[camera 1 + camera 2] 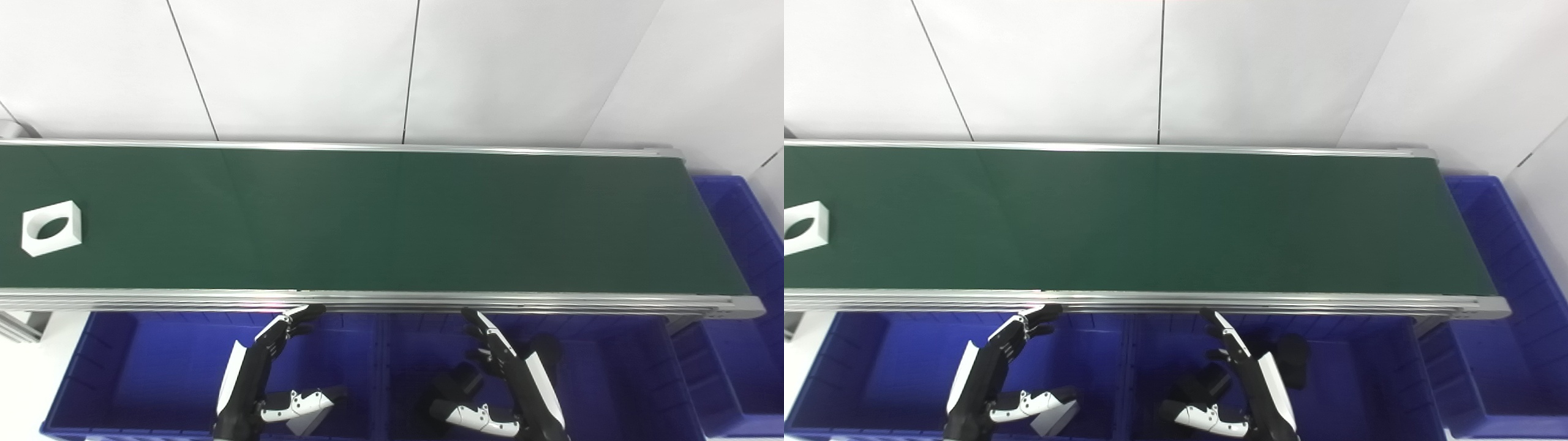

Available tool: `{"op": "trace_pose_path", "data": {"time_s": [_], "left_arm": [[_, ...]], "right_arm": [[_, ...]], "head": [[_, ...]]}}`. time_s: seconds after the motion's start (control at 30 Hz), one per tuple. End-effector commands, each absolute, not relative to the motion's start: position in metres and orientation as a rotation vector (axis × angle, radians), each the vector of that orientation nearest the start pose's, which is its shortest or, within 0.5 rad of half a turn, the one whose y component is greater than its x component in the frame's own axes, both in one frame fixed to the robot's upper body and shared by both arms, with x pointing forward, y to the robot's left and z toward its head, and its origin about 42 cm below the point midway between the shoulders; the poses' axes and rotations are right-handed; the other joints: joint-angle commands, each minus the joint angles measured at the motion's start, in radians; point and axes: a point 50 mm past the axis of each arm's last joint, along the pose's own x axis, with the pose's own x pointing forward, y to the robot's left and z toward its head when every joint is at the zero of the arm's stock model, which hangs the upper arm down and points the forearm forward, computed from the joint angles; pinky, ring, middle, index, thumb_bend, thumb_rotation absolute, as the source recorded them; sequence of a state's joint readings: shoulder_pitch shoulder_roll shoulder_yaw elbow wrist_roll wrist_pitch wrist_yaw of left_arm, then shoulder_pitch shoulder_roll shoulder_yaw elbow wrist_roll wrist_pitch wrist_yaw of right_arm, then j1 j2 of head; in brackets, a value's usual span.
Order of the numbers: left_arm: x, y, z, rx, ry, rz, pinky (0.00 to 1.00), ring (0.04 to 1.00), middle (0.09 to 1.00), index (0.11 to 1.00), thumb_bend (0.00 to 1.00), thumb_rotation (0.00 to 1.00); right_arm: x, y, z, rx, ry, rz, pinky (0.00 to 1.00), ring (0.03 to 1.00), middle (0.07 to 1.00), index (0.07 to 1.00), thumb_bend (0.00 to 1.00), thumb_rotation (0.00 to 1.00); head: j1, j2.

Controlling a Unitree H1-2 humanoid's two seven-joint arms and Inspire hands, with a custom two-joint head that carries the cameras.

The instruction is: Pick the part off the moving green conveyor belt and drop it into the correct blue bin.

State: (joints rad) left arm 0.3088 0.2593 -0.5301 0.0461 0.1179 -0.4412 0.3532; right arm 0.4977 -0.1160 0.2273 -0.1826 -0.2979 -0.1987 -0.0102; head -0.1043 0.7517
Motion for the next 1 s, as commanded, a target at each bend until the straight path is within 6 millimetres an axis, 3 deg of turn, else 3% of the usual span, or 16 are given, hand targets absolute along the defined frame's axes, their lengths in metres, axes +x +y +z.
{"op": "trace_pose_path", "data": {"time_s": [0.0, 0.13, 0.23, 0.4, 0.9, 0.97], "left_arm": [[0.139, 0.18, 0.041, 0.143, -0.122, -0.206, 0.74, 0.797, 0.798, 0.734, 0.82, 0.32], [0.138, 0.178, 0.036, 0.143, -0.104, -0.212, 0.74, 0.792, 0.795, 0.729, 0.84, 0.32], [0.137, 0.175, 0.03, 0.151, -0.09, -0.216, 0.73, 0.784, 0.79, 0.723, 0.86, 0.31], [0.138, 0.171, 0.025, 0.161, -0.082, -0.222, 0.7, 0.752, 0.768, 0.7, 0.88, 0.25], [0.142, 0.165, 0.019, 0.178, -0.084, -0.216, 0.66, 0.726, 0.747, 0.677, 0.93, 0.25], [0.142, 0.165, 0.02, 0.166, -0.084, -0.211, 0.65, 0.723, 0.745, 0.675, 0.94, 0.25]], "right_arm": [[0.113, -0.199, 0.067, -0.318, 0.025, 0.193, 0.73, 0.877, 0.919, 0.912, 0.87, 0.42], [0.112, -0.202, 0.061, -0.333, 0.02, 0.194, 0.76, 0.884, 0.916, 0.909, 0.87, 0.41], [0.11, -0.207, 0.055, -0.325, 0.023, 0.203, 0.75, 0.893, 0.928, 0.915, 0.86, 0.41], [0.11, -0.214, 0.046, -0.304, 0.019, 0.206, 0.72, 0.894, 0.938, 0.926, 0.85, 0.38], [0.113, -0.219, 0.037, -0.327, 0.027, 0.202, 0.71, 0.929, 0.957, 0.927, 0.84, 0.34], [0.113, -0.219, 0.037, -0.327, 0.03, 0.202, 0.74, 0.927, 0.955, 0.929, 0.84, 0.34]], "head": [[0.017, -0.014], [0.066, -0.061], [0.143, -0.118], [0.207, -0.166], [0.263, -0.225], [0.269, -0.228]]}}
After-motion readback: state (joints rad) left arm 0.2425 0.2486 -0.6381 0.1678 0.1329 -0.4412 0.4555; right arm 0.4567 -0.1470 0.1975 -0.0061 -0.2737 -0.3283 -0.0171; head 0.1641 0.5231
